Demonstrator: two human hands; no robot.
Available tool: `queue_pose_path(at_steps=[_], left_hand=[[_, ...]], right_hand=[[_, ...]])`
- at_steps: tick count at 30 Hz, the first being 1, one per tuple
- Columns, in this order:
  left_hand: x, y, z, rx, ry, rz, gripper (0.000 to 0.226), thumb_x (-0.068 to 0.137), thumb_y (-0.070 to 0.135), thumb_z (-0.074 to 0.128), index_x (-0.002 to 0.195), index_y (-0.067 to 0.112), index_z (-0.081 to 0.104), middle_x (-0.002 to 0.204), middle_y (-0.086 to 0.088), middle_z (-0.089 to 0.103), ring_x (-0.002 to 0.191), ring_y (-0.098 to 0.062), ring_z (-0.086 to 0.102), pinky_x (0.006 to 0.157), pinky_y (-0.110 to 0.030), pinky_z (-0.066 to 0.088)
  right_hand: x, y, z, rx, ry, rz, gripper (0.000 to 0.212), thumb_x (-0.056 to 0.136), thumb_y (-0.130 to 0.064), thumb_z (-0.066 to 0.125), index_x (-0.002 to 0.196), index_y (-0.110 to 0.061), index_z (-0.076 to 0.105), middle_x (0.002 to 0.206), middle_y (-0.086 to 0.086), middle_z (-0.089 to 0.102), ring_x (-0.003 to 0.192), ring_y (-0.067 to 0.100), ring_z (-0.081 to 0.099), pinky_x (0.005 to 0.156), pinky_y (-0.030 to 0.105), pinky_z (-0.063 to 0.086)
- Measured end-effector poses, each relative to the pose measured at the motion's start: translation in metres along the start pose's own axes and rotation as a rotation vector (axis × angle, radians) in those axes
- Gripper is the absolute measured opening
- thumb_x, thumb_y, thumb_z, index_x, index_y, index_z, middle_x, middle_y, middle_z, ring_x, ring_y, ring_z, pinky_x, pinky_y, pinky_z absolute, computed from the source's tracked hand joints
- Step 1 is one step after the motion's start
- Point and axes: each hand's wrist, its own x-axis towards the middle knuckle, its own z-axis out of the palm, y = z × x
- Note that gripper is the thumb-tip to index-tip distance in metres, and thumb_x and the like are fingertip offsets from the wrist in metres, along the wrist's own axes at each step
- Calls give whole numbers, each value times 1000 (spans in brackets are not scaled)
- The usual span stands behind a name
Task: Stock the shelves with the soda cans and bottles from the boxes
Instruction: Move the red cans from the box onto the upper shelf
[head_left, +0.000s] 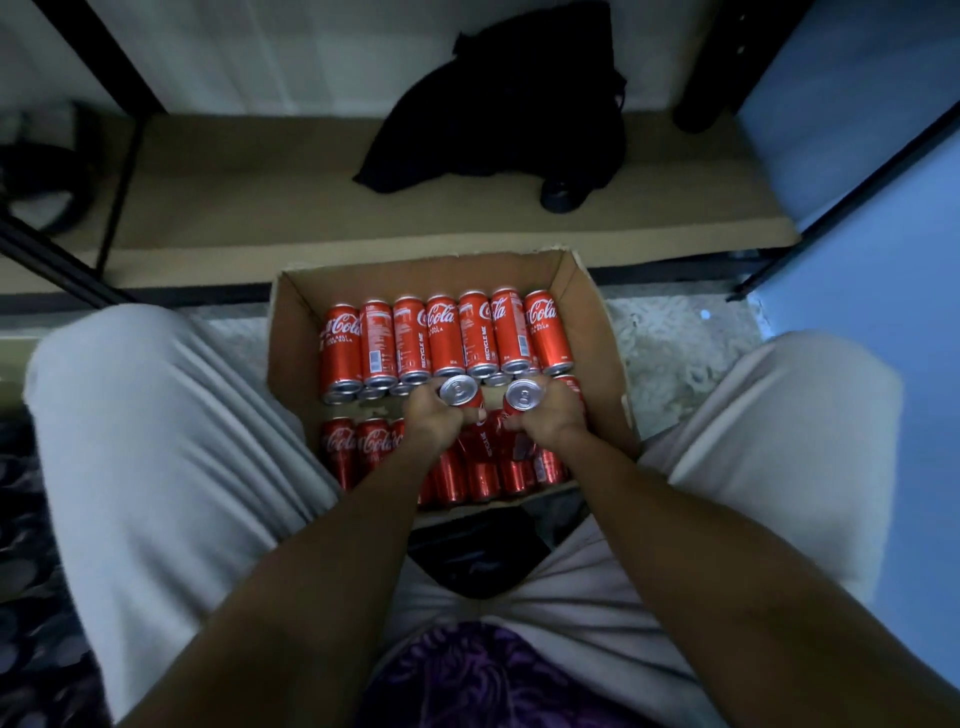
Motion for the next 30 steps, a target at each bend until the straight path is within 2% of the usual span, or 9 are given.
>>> queue_pose_path(at_steps=[3, 6, 10, 12, 15, 19, 22, 26, 30], left_hand=[[-12, 14, -11, -84, 70, 36, 59, 55, 2, 91, 109, 10, 69, 99, -2, 73, 92, -21, 69, 80, -32, 57], [-29, 31, -24, -142, 86, 139, 55, 55, 3, 91, 103, 18, 69, 94, 1, 74, 85, -16, 70, 78, -33, 58], [-43, 53, -40, -137, 46, 266, 64, 55, 3, 91, 114, 12, 68, 100, -2, 74, 89, -17, 71, 79, -34, 59], [-48, 64, -49, -89, 8, 350, 60, 56, -2, 89, 111, 10, 69, 102, -3, 74, 92, -16, 70, 85, -34, 58], [-50, 80, -60, -45, -37, 448, 55, 58, -8, 86, 107, 12, 70, 105, -6, 73, 94, -15, 68, 87, -27, 55], [-42, 103, -68, -14, -84, 450, 58, 57, -8, 86, 109, 12, 70, 103, -1, 74, 99, -17, 68, 86, -25, 55], [-32, 120, -75, -47, -83, 446, 58, 57, -4, 88, 109, 15, 70, 102, 3, 74, 99, -15, 69, 87, -26, 55], [-15, 147, -83, -186, -125, 413, 53, 64, -2, 85, 109, 20, 69, 104, 1, 74, 99, -14, 69, 83, -29, 56], [-12, 187, -90, -215, -171, 393, 60, 65, 4, 86, 120, 15, 65, 111, 2, 73, 105, -13, 68, 84, -23, 55]], right_hand=[[-11, -21, -4, 115, 37, -55, 52, 62, -4, 88, 110, -14, 69, 102, 3, 72, 90, 19, 65, 83, 28, 53], [-19, -42, -11, 178, 82, -107, 55, 60, -4, 89, 110, -14, 67, 99, 1, 71, 88, 16, 64, 80, 24, 49], [-22, -63, -21, 241, 92, -142, 62, 58, -2, 88, 105, -23, 54, 98, -1, 69, 92, 20, 67, 85, 41, 57], [-21, -72, -28, 246, 81, -187, 59, 59, 2, 86, 100, -23, 53, 98, -1, 68, 94, 20, 66, 87, 42, 56], [-21, -87, -40, 237, 64, -267, 56, 59, 3, 87, 95, -26, 56, 93, -6, 68, 92, 16, 66, 86, 34, 55], [-22, -110, -50, 250, 34, -355, 52, 61, 2, 87, 90, -31, 60, 89, -10, 69, 86, 11, 67, 81, 28, 55], [-17, -125, -55, 306, -3, -359, 54, 64, -1, 87, 106, -28, 66, 95, -9, 72, 88, 6, 68, 84, 30, 58], [-4, -146, -72, 397, -39, -331, 64, 68, -3, 86, 124, -18, 58, 106, -11, 67, 85, -9, 62, 67, 2, 47], [3, -172, -95, 465, -73, -340, 58, 67, -9, 88, 115, -23, 58, 102, -16, 67, 90, -12, 64, 74, 8, 51]])
